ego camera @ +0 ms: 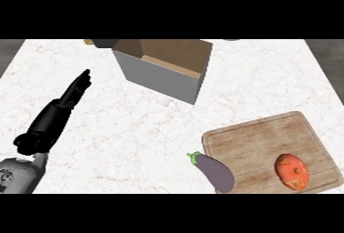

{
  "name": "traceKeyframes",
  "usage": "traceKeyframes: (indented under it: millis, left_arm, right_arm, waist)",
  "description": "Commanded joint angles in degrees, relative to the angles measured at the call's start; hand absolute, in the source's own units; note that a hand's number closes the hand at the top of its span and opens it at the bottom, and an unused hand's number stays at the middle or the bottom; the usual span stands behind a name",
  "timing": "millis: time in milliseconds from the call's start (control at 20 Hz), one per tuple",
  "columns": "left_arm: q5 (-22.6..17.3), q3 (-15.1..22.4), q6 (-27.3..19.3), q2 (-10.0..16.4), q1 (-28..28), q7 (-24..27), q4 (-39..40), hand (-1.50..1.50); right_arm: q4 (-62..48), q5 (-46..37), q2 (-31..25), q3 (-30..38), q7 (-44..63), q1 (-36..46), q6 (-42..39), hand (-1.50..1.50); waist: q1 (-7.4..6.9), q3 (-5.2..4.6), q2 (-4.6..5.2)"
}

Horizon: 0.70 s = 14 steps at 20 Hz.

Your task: Pick the squash from the cutting board and place it in the cardboard box

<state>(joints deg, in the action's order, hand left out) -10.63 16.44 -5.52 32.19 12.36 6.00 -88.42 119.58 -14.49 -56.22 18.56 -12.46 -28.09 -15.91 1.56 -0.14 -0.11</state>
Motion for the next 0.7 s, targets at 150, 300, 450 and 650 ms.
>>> traceKeyframes:
  millis: [150,300,450,650]
  left_arm:
    - [1.83,0.53,1.38,-2.55,2.88,-0.79,2.04,0.00]
    - [1.89,-0.57,1.76,-2.25,0.93,-0.44,0.60,0.00]
    - [1.91,-2.59,3.96,-2.70,1.47,1.97,4.07,0.00]
    - [3.66,-2.33,4.98,-4.02,1.96,-0.63,1.58,0.00]
  right_arm:
    - [14.87,-11.26,1.98,-8.78,18.86,-2.22,-3.96,-1.50]
    - [19.99,-13.14,2.62,-10.99,26.26,-3.58,-8.64,-1.50]
    - [22.20,-12.02,5.23,-14.13,33.30,0.23,-12.32,-1.50]
    - [19.10,-13.25,8.37,-20.34,38.22,6.46,-14.75,-1.50]
  waist:
    - [-0.95,0.07,0.21]
    - [-1.11,0.06,0.07]
    - [-1.39,0.06,0.17]
    - [-1.76,0.10,0.17]
